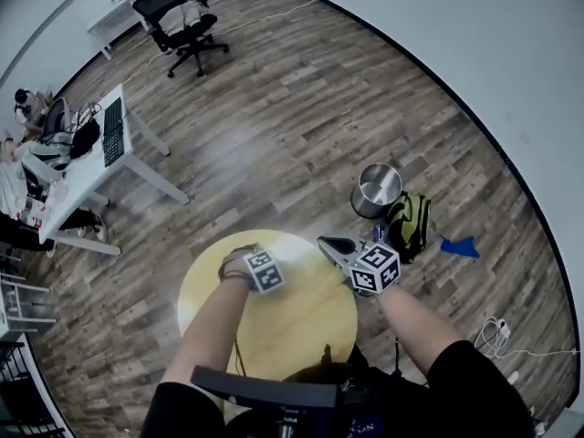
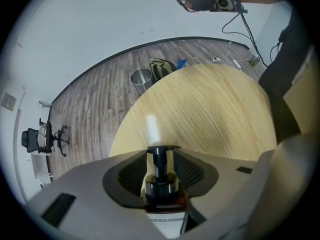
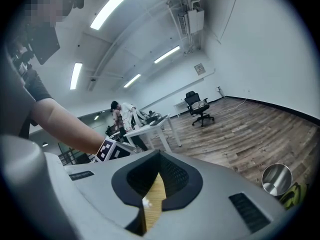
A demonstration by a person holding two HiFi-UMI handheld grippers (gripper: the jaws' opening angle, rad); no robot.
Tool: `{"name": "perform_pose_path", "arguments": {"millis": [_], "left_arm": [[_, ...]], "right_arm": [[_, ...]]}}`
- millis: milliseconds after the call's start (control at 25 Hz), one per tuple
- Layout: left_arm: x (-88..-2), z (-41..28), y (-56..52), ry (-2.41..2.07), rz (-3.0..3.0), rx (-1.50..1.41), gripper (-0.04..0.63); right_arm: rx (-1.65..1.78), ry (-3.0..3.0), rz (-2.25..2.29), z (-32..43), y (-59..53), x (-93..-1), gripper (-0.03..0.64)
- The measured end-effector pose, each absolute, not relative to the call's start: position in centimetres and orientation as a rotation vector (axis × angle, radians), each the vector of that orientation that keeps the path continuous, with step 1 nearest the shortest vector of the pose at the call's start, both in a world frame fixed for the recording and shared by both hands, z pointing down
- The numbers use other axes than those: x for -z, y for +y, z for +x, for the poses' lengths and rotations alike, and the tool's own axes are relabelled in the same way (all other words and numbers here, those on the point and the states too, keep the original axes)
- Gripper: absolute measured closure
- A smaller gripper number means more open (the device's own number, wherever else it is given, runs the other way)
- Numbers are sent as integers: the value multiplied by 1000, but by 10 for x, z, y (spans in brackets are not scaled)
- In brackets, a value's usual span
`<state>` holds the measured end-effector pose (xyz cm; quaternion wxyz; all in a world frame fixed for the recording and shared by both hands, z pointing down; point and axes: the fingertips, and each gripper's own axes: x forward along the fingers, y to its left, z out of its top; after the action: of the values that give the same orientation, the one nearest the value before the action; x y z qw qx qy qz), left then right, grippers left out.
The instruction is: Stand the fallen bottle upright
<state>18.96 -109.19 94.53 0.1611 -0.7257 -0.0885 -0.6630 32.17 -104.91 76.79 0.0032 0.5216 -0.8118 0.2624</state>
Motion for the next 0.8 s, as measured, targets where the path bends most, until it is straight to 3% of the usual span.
{"name": "perform_pose_path", "arguments": {"millis": [200, 800], "left_arm": [[-948, 201, -1093, -238, -2084, 1865, 442], [-876, 185, -1114, 12, -2422, 1649, 454]], "right_arm": [[-845, -2532, 1654, 338, -1044, -774, 597], [-816, -2580, 1580, 291, -1063, -752, 597]]}}
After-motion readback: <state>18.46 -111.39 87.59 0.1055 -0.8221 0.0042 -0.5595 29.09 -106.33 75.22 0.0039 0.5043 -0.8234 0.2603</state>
